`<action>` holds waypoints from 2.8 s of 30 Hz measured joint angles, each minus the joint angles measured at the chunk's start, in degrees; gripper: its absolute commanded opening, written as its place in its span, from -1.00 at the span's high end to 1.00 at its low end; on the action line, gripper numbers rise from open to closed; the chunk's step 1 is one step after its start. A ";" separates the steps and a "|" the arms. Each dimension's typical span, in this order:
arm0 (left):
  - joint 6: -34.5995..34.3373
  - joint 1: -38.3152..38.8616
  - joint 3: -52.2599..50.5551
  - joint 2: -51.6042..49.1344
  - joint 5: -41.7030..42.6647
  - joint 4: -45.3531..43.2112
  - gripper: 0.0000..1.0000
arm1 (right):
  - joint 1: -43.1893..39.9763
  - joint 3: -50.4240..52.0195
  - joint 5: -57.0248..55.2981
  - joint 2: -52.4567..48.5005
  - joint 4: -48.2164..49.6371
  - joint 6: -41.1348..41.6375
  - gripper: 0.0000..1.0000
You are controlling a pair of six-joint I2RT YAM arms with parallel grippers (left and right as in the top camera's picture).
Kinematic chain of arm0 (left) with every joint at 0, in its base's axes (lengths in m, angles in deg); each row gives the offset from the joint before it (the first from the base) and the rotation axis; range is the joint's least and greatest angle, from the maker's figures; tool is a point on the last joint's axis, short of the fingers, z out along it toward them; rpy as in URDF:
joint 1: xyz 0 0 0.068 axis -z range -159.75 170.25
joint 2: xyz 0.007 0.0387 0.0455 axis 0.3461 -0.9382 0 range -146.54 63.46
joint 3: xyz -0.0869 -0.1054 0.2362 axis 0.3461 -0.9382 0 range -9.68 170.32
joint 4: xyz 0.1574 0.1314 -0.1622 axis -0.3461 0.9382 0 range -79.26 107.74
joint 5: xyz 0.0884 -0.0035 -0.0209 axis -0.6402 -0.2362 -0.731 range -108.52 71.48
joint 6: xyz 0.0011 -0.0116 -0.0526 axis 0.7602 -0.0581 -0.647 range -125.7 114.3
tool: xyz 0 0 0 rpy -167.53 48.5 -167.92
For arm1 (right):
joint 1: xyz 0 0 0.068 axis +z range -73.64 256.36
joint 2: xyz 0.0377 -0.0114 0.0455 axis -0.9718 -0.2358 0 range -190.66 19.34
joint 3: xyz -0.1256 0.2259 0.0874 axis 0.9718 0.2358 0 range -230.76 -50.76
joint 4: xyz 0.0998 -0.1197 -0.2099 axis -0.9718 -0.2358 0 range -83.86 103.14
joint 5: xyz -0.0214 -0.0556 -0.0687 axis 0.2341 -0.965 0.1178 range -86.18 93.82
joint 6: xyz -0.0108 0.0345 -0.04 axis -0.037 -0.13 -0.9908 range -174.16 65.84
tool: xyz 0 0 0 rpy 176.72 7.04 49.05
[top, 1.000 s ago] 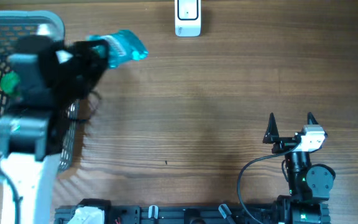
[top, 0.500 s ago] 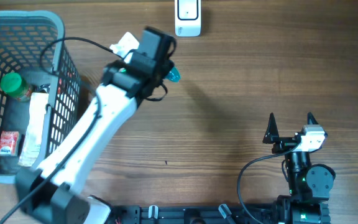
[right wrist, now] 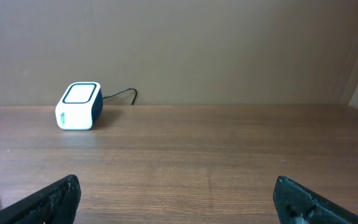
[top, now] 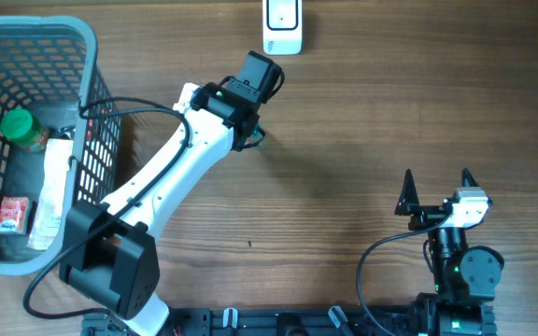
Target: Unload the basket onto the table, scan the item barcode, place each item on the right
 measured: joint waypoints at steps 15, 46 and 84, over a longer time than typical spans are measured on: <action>-3.32 -2.10 0.00 -4.07 -3.89 8.20 0.28 | 0.00 0.00 0.00 0.00 0.00 0.00 -1.00; -2.08 -3.17 3.02 -4.07 -2.71 8.74 -0.41 | 0.00 0.00 0.00 0.00 0.00 0.00 -1.00; 34.40 -15.41 26.27 30.73 -5.40 15.45 -1.00 | 0.00 0.00 0.00 0.00 0.00 0.00 -1.00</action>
